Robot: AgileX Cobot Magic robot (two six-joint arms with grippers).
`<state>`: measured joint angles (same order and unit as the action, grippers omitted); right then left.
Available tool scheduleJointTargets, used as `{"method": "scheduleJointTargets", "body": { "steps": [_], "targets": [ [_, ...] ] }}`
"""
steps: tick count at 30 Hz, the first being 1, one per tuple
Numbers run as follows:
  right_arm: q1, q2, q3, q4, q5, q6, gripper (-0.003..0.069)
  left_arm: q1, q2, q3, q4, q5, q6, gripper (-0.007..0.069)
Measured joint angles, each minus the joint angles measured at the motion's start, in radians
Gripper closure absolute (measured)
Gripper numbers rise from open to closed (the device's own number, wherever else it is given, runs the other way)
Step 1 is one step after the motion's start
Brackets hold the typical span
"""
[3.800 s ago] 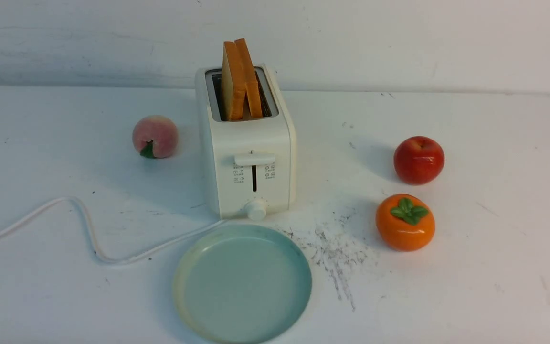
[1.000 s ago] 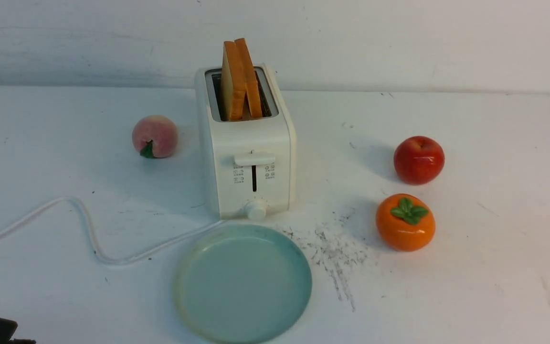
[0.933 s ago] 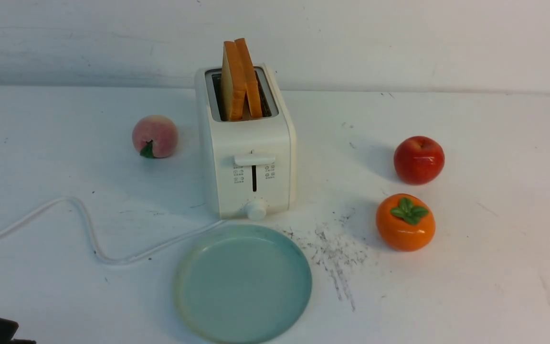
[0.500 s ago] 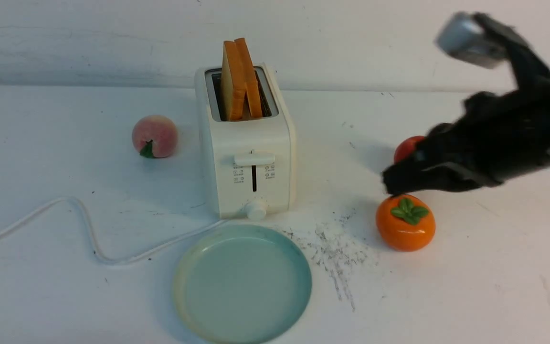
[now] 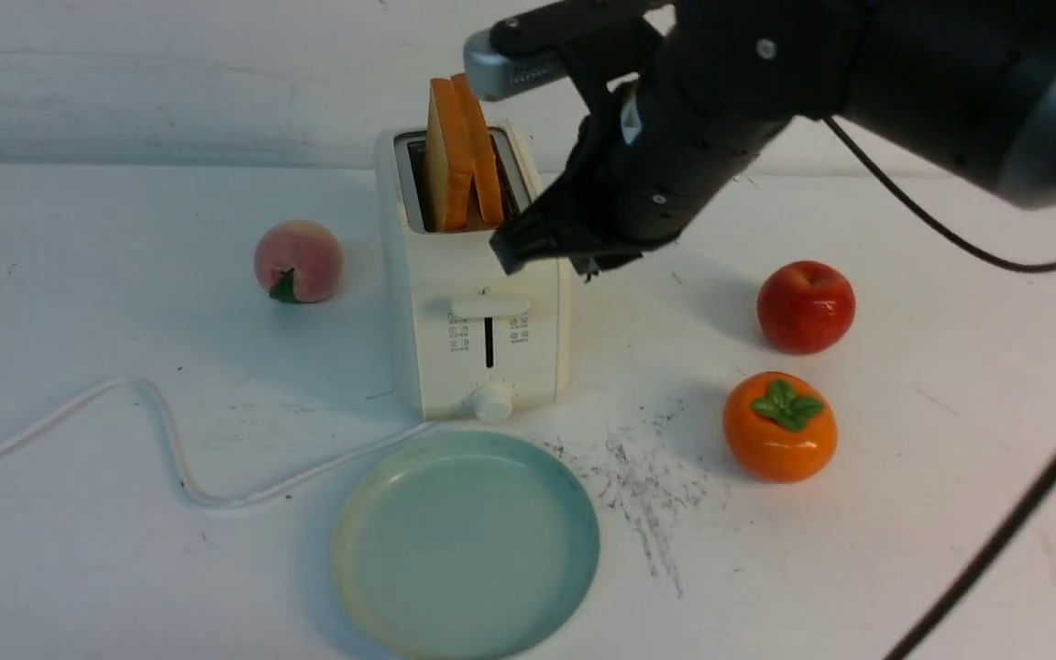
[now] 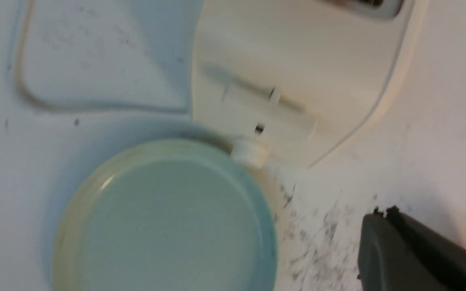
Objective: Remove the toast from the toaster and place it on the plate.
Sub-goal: Use the right arm to take out a slice of bread
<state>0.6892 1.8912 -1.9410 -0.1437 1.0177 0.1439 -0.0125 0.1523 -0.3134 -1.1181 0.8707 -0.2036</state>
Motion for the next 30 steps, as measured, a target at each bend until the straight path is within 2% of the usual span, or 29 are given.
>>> {"method": "scheduleJointTargets", "body": {
  "steps": [3,5,9,15,25,30],
  "targets": [
    [-0.009,0.051,-0.079,-0.004,-0.024,0.004,0.0657,0.000,0.090,-0.044,0.061,0.084,0.004,0.0638],
    [-0.024,0.115,-0.172,-0.003,-0.067,0.005,0.0657,0.000,0.200,-0.096,0.153,0.166,0.015,0.0638],
    [-0.044,0.183,-0.242,-0.006,-0.145,0.018,0.0652,0.000,0.318,-0.147,0.244,0.224,0.048,0.0638],
    [-0.067,0.234,-0.251,-0.010,-0.252,0.029,0.0615,0.000,0.375,-0.173,0.284,0.242,0.082,0.0638],
    [-0.085,0.271,-0.251,0.010,-0.316,0.031,0.0369,0.000,0.377,-0.175,0.301,0.241,0.086,0.0638],
    [-0.085,0.290,-0.251,0.021,-0.342,0.031,0.0319,0.000,0.377,-0.175,0.304,0.241,0.086,0.0638]
  ]
}}
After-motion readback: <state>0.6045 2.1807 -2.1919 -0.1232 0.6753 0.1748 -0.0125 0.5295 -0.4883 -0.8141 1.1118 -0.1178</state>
